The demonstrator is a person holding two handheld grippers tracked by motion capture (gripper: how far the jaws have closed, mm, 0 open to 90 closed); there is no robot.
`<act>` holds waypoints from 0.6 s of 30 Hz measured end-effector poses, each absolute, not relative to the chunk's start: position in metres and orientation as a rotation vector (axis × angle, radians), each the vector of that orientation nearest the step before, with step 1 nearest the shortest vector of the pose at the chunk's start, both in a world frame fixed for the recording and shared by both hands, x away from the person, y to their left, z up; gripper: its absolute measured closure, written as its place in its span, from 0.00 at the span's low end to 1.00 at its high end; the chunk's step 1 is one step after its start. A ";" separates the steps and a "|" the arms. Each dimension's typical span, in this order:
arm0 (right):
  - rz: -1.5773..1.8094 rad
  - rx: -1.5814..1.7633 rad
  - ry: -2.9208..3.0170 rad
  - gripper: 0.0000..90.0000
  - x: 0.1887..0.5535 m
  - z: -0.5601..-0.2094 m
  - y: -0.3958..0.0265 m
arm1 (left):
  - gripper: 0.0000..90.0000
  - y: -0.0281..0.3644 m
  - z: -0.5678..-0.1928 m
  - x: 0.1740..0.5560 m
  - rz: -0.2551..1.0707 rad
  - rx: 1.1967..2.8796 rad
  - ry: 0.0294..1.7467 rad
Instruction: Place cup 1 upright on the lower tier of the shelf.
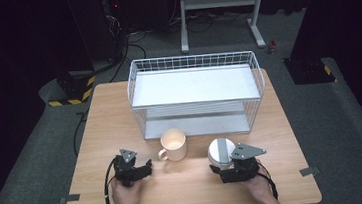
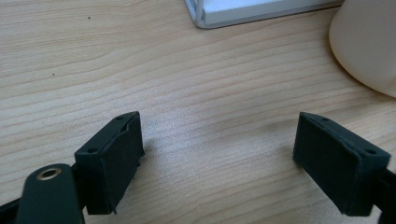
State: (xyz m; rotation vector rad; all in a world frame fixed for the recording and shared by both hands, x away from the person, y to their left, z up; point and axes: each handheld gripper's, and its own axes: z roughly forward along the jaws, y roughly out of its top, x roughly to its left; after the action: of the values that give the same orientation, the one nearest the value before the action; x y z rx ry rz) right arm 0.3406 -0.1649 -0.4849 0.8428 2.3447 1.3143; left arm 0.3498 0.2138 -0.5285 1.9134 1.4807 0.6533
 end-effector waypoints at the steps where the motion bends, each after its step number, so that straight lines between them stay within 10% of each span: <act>1: 1.314 0.843 2.345 0.21 0.341 -0.485 -0.165 | 0.18 0.214 -0.529 0.350 0.653 1.913 1.481; 18: 1.283 0.918 2.311 0.21 0.362 -0.484 -0.174 | 0.18 0.214 -0.529 0.350 0.654 1.909 1.483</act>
State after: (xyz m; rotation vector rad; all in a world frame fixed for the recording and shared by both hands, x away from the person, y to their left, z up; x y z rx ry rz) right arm 0.3620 -0.1745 -0.4837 0.9184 2.3111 1.2827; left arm 0.3498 0.2136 -0.5286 1.9085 1.4826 0.6541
